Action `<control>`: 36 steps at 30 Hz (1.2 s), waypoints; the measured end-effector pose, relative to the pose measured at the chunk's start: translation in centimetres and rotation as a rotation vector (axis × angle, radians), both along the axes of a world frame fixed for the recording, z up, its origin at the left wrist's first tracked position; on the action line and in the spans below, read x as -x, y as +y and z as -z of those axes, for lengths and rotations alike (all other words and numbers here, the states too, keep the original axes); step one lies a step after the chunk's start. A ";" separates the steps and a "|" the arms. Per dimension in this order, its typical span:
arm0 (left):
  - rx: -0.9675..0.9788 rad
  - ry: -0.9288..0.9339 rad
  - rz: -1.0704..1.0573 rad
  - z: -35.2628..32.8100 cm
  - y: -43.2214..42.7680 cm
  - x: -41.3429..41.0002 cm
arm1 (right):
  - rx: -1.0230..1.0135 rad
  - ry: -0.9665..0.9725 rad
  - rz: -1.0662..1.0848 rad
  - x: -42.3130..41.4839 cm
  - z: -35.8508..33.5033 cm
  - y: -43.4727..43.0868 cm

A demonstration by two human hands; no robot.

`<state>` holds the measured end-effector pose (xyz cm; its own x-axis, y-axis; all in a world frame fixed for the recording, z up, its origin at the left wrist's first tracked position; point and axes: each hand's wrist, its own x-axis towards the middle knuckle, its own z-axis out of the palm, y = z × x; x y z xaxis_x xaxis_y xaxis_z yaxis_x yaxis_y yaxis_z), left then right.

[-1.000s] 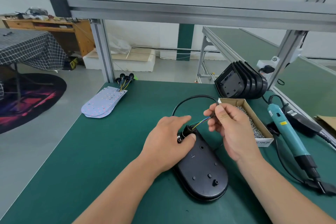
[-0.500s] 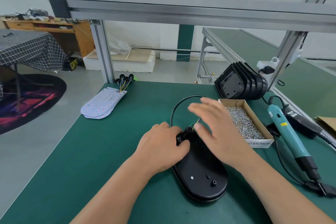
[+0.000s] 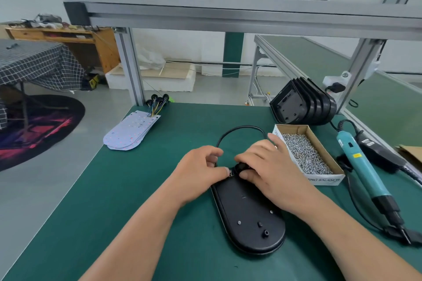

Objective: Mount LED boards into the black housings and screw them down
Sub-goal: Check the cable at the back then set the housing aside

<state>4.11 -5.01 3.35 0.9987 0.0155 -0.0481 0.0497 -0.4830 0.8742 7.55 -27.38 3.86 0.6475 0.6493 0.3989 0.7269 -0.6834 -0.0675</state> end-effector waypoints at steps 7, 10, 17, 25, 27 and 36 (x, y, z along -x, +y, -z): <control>0.229 -0.047 -0.115 0.8 -1.2 -0.2 | -0.023 -0.043 -0.002 -0.4 0.4 -0.1; 0.454 -0.061 -0.238 0.6 -1.8 -0.2 | -0.231 0.050 0.042 -0.8 0.1 -0.3; 1.019 0.171 0.013 -0.1 -3.7 1.1 | -0.689 0.317 0.095 -0.3 0.5 -0.5; 1.117 0.215 0.110 -0.2 -4.5 1.9 | -0.819 0.347 0.011 -0.4 0.2 -0.4; 1.111 0.191 0.114 -0.2 -4.6 2.0 | -0.782 0.356 -0.012 -0.5 0.1 -0.7; 1.045 0.116 0.079 -0.3 -4.7 1.8 | -0.814 0.349 -0.017 -0.1 -0.3 -1.0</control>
